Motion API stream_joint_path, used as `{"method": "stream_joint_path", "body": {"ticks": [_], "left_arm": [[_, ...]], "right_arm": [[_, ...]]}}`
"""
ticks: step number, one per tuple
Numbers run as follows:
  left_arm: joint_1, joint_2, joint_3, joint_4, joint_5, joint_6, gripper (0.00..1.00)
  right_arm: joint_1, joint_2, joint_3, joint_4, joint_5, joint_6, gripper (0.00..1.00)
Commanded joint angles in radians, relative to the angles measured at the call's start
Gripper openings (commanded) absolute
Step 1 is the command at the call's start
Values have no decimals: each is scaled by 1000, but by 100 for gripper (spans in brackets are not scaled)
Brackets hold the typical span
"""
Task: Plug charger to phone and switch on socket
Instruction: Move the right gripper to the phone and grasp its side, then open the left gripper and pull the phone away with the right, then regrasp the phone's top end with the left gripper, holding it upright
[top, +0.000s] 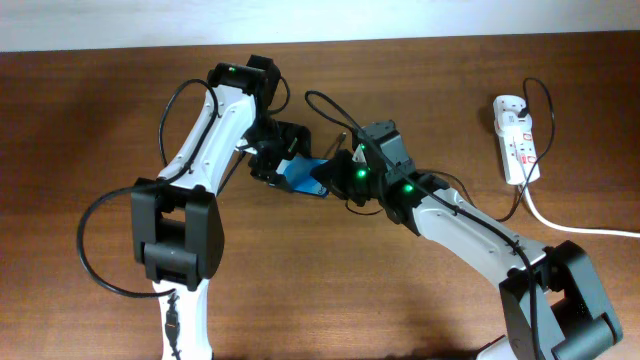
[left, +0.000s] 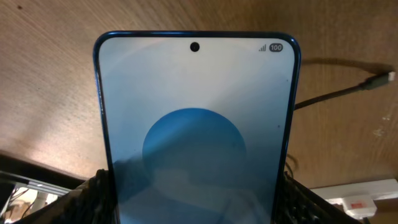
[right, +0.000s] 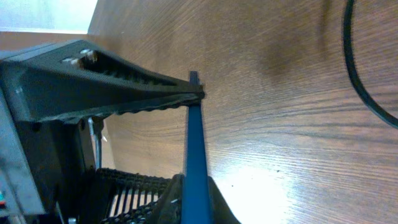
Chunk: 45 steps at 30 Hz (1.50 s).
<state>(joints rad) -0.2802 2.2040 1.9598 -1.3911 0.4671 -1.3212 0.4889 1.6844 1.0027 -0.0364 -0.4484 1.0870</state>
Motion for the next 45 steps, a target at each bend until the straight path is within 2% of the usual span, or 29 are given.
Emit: {"method": "stream_joint_path", "body": {"ticks": [1,6,7,11,13,15,17,19,22,25,26,28,31,32,36,38,40,42,45], "left_arm": [[0,6,21,-5,7,12,0],[1,6,21,-9,7,13,1],[1,6,21,-9,7,13,7],[1,6,21,-9,6,13,35],[1,6,21,-9,6,13,70],[1,6,21,-9,6,13,88],[1,6,21,-9,6,13,98],[1,6,21,-9,6,13,99],[3,6,21,10,7,140,99],[38,6,21,74,76,400,99],[50,6,21,86,99,433,100],[93,6,21,132,187,534,99],[146,6,21,204,388,790,99],[168,6,21,233,459,823,99],[185,6,21,293,498,836,100],[184,6,21,346,614,894,100],[183,6,21,399,683,893,100],[182,6,21,419,700,893,100],[182,6,21,447,753,888,99]], "right_arm": [[9,7,4,-7,9,-34,4],[7,7,5,1,9,-35,4],[7,7,5,1,9,-35,4],[7,7,5,0,8,-43,4],[7,7,5,0,8,-42,4],[7,7,5,0,8,-42,4],[7,7,5,0,7,-42,4],[7,7,5,0,8,-42,4],[-26,5,5,0,-6,-43,4],[-123,-1,5,0,-78,-108,4],[-140,-6,5,-1,-79,-123,4],[-196,-48,5,-1,-78,-163,4],[-273,-127,5,0,-74,-209,4],[-312,-186,5,-4,-61,-247,4],[-426,-371,5,-52,-40,-260,4],[-496,-415,0,-82,-92,-166,4],[-537,-411,-29,-61,-146,-67,4],[-520,-409,-94,74,-146,37,4],[-477,-409,-205,318,-85,267,4]]}}
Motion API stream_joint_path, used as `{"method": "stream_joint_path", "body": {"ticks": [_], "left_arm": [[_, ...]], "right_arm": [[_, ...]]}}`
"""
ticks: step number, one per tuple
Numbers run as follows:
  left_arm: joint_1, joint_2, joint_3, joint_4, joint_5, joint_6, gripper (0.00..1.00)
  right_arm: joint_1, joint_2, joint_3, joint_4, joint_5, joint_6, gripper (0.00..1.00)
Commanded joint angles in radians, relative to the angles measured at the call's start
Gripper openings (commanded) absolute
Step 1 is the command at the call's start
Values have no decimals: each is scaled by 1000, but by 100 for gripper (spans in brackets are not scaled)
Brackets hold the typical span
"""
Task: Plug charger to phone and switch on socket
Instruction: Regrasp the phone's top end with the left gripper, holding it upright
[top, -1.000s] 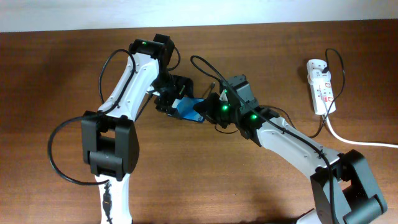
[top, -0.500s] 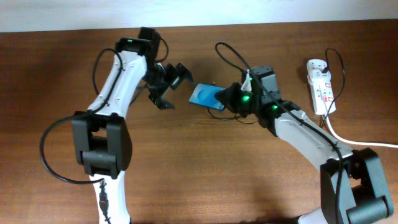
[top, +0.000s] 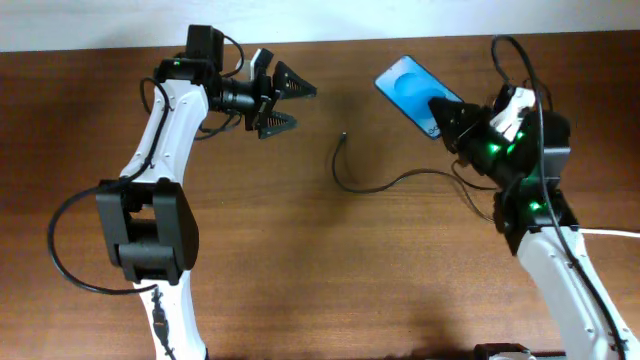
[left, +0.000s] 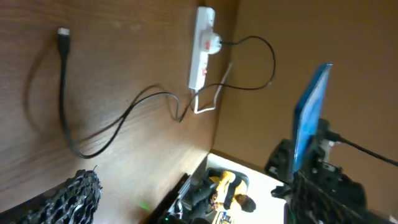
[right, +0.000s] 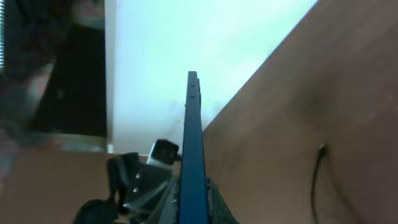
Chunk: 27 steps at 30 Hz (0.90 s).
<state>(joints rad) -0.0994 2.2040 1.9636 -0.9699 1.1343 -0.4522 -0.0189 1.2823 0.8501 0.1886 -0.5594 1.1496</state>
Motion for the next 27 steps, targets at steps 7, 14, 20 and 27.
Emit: {"method": "stream_joint_path", "body": {"ticks": [7,14,20,27], "left_arm": [[-27,6,17,198,101,-177,100],[-108,6,17,334,19,-419,99],[-164,6,17,484,-59,-568,93],[-212,6,17,579,-86,-705,61]], "right_arm": [[334,71,-70,214,592,521,4],[434,223,5,332,668,520,4],[438,230,14,332,668,516,4],[444,230,20,333,662,517,4]]}}
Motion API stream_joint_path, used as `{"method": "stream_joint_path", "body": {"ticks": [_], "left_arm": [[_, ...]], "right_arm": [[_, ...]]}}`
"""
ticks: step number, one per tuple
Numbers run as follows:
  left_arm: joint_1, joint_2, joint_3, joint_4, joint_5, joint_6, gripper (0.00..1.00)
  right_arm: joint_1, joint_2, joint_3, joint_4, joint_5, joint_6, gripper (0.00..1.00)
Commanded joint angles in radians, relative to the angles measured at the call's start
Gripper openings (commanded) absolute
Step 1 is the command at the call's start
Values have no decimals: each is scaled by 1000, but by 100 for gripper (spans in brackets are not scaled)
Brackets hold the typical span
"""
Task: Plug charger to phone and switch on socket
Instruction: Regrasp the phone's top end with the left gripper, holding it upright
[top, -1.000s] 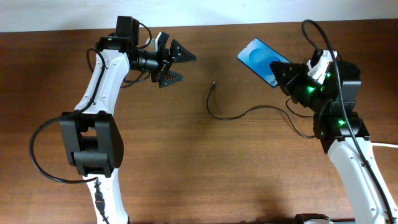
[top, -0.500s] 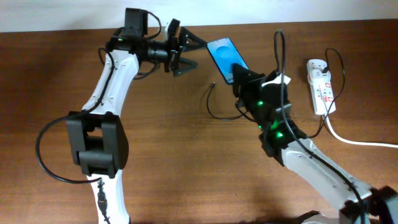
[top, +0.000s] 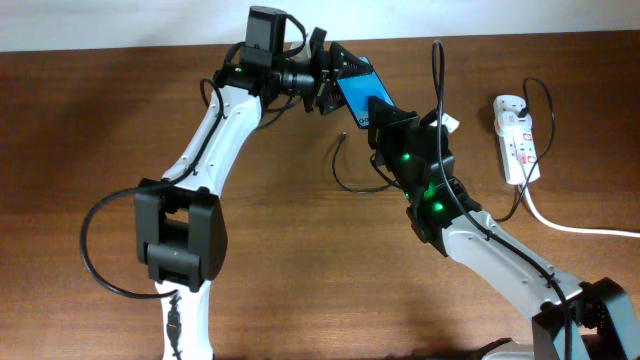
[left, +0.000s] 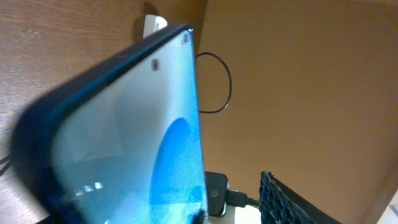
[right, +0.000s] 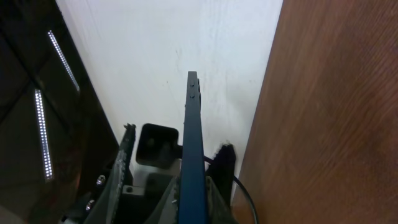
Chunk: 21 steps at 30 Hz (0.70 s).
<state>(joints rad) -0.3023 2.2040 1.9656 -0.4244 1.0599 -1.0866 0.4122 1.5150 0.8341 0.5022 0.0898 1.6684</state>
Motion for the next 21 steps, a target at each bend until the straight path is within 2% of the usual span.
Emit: {"method": "stream_joint_path", "body": {"ticks": [1,2,3,4,5,7,19,21], "left_arm": [[-14,6,15,55,-11,-81,58],[-19,6,15,66,-19,-90,56],[-23,6,15,66,-30,-106,49],[-25,6,15,66,-40,-111,35],[-25,6,15,68,-40,-115,26],[-25,6,15,69,-40,-118,17],[-43,6,15,181,-99,-233,14],[-49,6,15,182,-116,-275,9]], "right_arm": [[20,-3,36,29,13,-2,4],[29,-3,37,35,15,-2,4],[37,-3,38,37,20,-2,4],[39,-3,38,37,20,-3,4],[39,-3,38,37,20,-3,4],[39,-3,38,37,19,-3,4],[73,-3,38,29,-11,-11,4],[82,-3,38,29,-10,-11,4]]}}
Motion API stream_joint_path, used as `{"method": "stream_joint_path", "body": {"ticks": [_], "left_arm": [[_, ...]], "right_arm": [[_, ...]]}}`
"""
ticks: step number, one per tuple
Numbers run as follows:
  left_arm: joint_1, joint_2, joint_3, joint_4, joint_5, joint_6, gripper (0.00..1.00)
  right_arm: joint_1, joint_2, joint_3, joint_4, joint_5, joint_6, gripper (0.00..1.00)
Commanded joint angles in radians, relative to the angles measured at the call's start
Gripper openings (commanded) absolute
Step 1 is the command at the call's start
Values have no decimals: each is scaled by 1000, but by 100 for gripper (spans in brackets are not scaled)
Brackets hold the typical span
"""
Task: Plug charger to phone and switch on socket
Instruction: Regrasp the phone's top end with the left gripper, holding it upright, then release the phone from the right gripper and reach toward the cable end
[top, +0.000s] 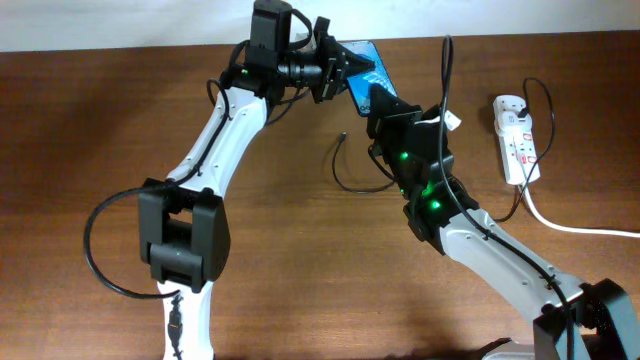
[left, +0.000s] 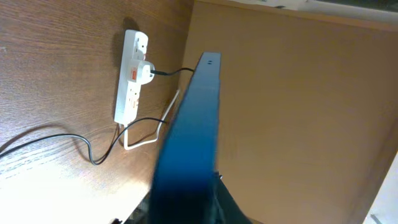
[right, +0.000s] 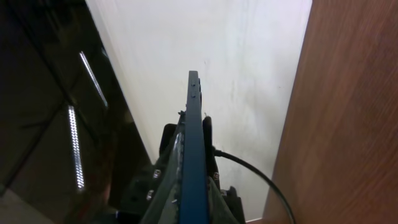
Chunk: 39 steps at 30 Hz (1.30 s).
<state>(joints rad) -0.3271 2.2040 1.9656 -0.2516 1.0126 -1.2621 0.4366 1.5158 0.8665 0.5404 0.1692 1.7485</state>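
The blue phone (top: 363, 72) is held up over the far middle of the table, between both grippers. My left gripper (top: 345, 63) comes from the left and is shut on its upper end. In the left wrist view the phone (left: 194, 134) shows edge-on between the left gripper (left: 186, 214) fingers. My right gripper (top: 380, 100) is shut on its lower end, and there too the phone (right: 193, 149) shows edge-on, in the right gripper (right: 193, 208). The black charger cable's free plug (top: 343, 137) lies on the table below them. The white socket strip (top: 516, 138) lies at the far right.
The black cable (top: 362, 187) loops across the table under my right arm toward the socket strip (left: 131, 78). A white mains lead (top: 575, 227) runs off the right edge. A pale wall stands beyond the table's far edge.
The left gripper stood open around the phone's screen face; now it is shut on the phone, which shows edge-on in its view. Both grippers and the phone sit slightly farther back.
First both grippers had the phone low over the table's middle. Then my right gripper alone held it up at the far right, with the left open and empty at the far left. Later the two met at the far middle, and now both grip the phone.
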Motion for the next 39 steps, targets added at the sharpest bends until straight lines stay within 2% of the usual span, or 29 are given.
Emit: {"method": "stream_joint_path", "body": {"ticks": [1,2,3,6,9,11,13,15,17,20,21,23,25,26,29,31,32,34,36,39], "left_arm": [[-26,6,15,9,-75,-100,7],[-26,6,15,8,-74,-100,7],[-26,6,15,8,-74,-99,0],[-26,6,15,8,-66,-99,0],[-26,6,15,8,-67,-88,0],[-25,6,15,8,-66,-76,0],[-24,6,15,9,-67,-76,0],[-14,6,15,9,-66,-76,0],[11,6,15,8,-47,-63,0],[50,6,15,6,-28,16,0],[72,6,15,5,-20,63,0],[113,6,15,-8,4,158,0],[158,6,15,-81,4,256,0],[185,6,15,-133,4,300,0],[249,6,14,-299,-10,463,0],[286,6,14,-508,-132,547,0],[293,6,14,-548,-156,560,0],[304,6,14,-588,-171,562,0],[309,6,14,-588,-172,562,0],[314,6,14,-592,-172,560,0]], "right_arm": [[62,-4,6,-10,-89,-92,4],[62,-4,6,-11,-89,-94,4],[62,-4,6,-12,-89,-94,4],[61,-4,5,-12,-89,-94,4],[61,-4,6,-12,-89,-94,10],[61,-4,6,-12,-89,-94,18],[60,-4,5,-17,-79,-103,21],[54,-4,5,-22,-79,-131,25],[27,-5,5,-20,-83,-206,34],[-15,-6,5,-21,-158,-333,35],[-51,-6,5,-31,-248,-432,38],[-92,-6,5,-47,-378,-514,39],[-139,-6,5,-86,-524,-567,47],[-168,-6,5,-125,-595,-605,52],[-195,-6,5,-315,-682,-723,46],[-201,-4,47,-468,-682,-859,42],[-203,5,114,-598,-673,-932,41],[-201,60,291,-873,-637,-1048,41],[-201,166,495,-1070,-629,-1145,41],[-201,297,624,-1111,-661,-1169,41]]}}
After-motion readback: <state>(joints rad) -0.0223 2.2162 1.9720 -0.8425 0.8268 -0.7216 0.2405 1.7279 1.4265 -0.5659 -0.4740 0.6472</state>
